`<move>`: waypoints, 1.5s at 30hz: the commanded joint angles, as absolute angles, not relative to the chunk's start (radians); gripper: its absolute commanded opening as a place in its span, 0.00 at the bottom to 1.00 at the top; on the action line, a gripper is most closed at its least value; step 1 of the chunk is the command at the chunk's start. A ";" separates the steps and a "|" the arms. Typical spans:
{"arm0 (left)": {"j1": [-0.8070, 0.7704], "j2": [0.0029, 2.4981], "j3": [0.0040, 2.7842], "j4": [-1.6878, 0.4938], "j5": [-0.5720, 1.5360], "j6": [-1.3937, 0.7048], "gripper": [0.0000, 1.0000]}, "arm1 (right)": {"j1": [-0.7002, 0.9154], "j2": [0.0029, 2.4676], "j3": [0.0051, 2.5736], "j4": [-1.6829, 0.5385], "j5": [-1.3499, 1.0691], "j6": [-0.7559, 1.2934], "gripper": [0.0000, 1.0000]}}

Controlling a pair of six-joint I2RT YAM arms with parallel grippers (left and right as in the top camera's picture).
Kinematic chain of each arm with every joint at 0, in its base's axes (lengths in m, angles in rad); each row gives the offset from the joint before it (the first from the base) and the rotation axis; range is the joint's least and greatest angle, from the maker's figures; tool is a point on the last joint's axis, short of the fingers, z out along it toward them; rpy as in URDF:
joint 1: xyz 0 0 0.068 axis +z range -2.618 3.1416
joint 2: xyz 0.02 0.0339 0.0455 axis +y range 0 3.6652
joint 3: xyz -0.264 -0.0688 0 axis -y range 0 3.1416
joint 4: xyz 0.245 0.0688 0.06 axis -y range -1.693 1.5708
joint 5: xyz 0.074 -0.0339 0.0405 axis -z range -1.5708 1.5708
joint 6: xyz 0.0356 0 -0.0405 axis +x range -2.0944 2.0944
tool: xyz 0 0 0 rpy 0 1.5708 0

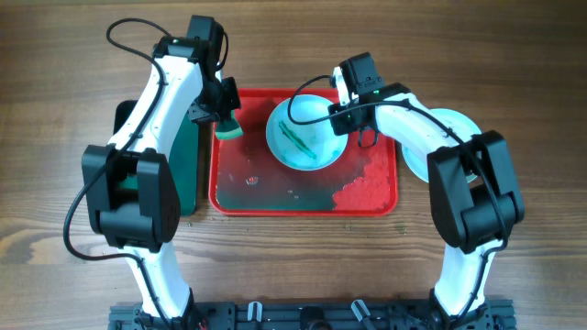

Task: Clean dirty plates on tray and stack at the side
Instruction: 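Grasp the last plate's rim with the right gripper and tilt it up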

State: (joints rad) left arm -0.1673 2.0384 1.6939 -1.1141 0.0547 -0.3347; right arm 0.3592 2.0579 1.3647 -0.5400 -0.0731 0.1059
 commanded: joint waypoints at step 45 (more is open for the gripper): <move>-0.325 2.063 1.346 -0.821 0.355 -0.010 0.04 | 0.317 2.093 1.340 -0.624 -0.570 0.448 0.04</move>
